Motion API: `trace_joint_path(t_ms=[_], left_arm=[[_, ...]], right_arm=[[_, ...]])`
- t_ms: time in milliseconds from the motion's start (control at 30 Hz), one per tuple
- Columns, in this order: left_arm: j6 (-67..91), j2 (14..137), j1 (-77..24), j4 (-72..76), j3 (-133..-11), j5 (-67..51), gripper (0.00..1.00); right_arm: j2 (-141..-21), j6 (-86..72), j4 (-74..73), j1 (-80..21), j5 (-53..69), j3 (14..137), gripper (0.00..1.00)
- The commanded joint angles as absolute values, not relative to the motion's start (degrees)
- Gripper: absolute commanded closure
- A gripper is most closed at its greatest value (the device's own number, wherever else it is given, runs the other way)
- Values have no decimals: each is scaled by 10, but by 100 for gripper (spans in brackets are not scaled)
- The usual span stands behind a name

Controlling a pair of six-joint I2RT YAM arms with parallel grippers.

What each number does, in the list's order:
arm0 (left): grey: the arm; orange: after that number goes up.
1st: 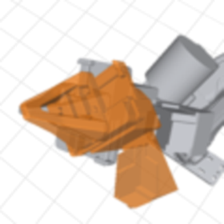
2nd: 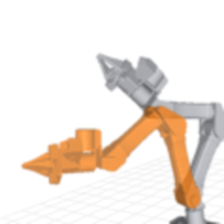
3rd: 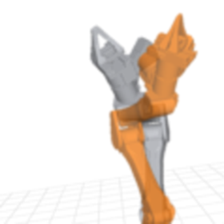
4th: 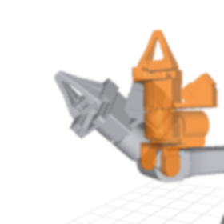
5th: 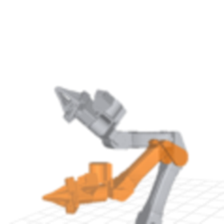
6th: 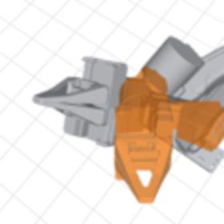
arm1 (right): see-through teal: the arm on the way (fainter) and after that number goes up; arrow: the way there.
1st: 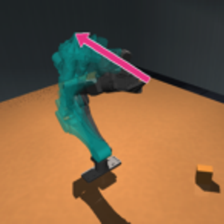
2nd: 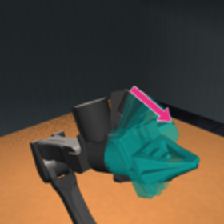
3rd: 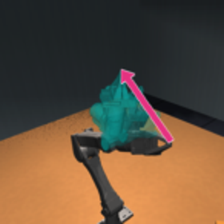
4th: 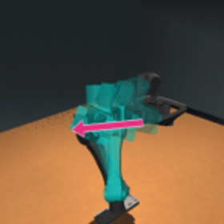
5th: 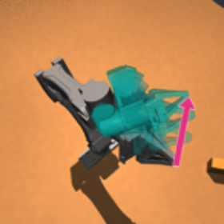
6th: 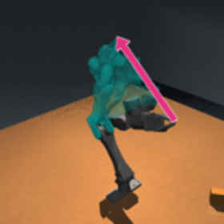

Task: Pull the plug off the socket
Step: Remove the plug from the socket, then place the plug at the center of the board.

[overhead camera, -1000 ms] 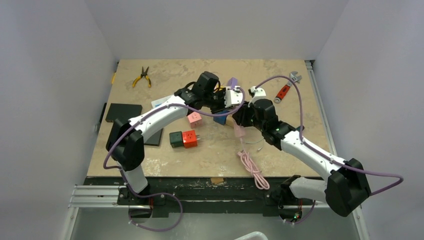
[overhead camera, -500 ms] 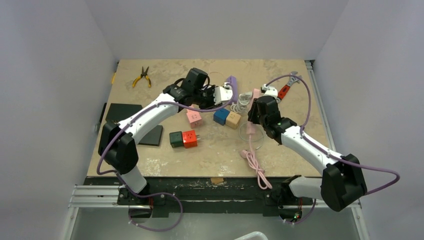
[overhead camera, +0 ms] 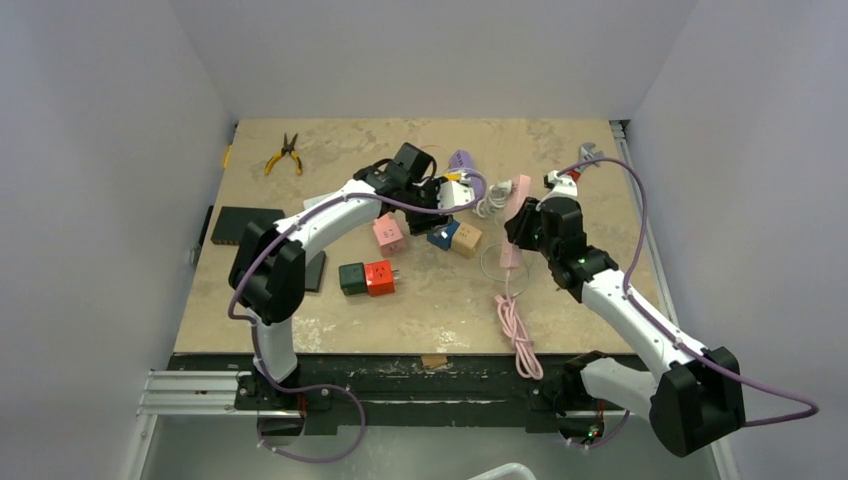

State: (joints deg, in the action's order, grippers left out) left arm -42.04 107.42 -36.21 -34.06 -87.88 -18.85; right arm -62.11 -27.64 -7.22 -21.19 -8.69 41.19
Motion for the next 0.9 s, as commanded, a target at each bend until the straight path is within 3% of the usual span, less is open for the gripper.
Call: trace_joint_path(t_ms=[0, 133, 267, 533, 867], left_arm=[[-400, 1065, -378, -333, -928, -218, 41], [-376, 1063, -377, -350, -953, -230, 26], [-356, 1059, -377, -395, -1005, -264, 2], [-341, 1095, -380, -388, -1125, -271, 0], [-445, 1149, -416, -396, -1164, -275, 0]], right_arm=[[-588, -271, -8, -212, -53, 404, 100], [-580, -263, 4, -213, -24, 395, 100], [-583, -241, 16, -214, -4, 395, 100], [-583, -233, 28, -221, 53, 401, 100], [-597, -217, 16, -243, 40, 420, 100]])
